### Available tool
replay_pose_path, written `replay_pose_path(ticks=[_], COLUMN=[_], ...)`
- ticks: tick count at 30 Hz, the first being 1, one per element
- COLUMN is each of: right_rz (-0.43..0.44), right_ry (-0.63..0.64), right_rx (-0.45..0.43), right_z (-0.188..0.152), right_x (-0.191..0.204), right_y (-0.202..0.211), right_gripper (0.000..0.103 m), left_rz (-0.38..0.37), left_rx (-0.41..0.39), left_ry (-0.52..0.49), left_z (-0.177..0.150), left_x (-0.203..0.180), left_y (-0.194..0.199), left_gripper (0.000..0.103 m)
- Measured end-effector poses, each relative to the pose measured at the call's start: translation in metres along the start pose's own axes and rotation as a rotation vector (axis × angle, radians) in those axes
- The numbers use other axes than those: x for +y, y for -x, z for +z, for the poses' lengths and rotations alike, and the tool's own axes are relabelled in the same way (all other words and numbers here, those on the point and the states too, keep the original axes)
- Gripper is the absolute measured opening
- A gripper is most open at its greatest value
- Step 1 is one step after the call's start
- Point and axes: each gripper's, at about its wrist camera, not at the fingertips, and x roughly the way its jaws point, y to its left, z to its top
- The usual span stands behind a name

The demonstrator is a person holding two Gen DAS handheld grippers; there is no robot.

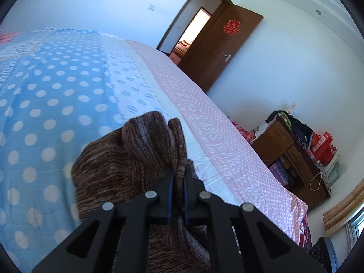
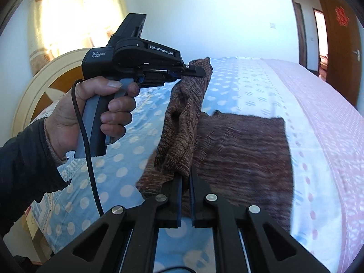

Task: Fold small clothes
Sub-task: 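Lift the sweater edge with both tools and fold it over the rest, then lay the folded edge down and open both tools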

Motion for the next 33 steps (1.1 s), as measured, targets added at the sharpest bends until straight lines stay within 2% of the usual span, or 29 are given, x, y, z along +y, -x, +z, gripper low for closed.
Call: replay_pose_path(ticks=[8, 16, 18, 22, 24, 25, 26, 27, 28, 29, 33], right_rz=[-0.033, -0.045, -0.039, -0.07, -0.084, -0.081, -0.081, -0.106, -0.132, -0.149, -0.181], right_ry=[-0.105, -0.241, -0.286, -0.274, -0.286, -0.297, -0.31, -0.316, -0.318, -0.322, -0.307], right_rx=[0.042, 0.073, 0.087, 0.085, 0.059, 0.049, 0.041, 0.038, 0.03, 0.009, -0.068], right_z=[-0.019, -0.043, -0.05, -0.054, -0.053, -0.054, -0.054, -0.053, -0.053, -0.052, -0.029], right_x=[-0.034, -0.074, -0.085, -0.093, -0.1, -0.103, -0.108, -0.111, -0.113, -0.114, -0.112], right_y=[0.01, 0.014, 0.01, 0.012, 0.019, 0.022, 0.025, 0.029, 0.033, 0.039, 0.053], right_gripper=[0.004, 0.004, 0.004, 0.004, 0.004, 0.005, 0.009, 0.024, 0.032, 0.042, 0.043], left_rz=[-0.021, 0.031, 0.07, 0.12, 0.132, 0.132, 0.146, 0.166, 0.195, 0.233, 0.322], left_rx=[0.072, 0.152, 0.159, 0.143, 0.116, 0.098, 0.073, 0.056, 0.038, 0.018, 0.015], left_ry=[-0.026, -0.078, -0.124, -0.215, -0.27, -0.297, -0.334, -0.363, -0.397, -0.439, -0.451], left_z=[-0.012, -0.033, -0.04, -0.046, -0.05, -0.052, -0.057, -0.062, -0.069, -0.082, -0.114], left_x=[-0.029, -0.053, -0.062, -0.081, -0.09, -0.092, -0.094, -0.093, -0.092, -0.088, -0.06], left_y=[-0.045, -0.099, -0.109, -0.107, -0.088, -0.077, -0.06, -0.049, -0.037, -0.019, 0.008], left_gripper=[0.007, 0.007, 0.007, 0.01, 0.017, 0.031, 0.053, 0.062, 0.068, 0.068, 0.068])
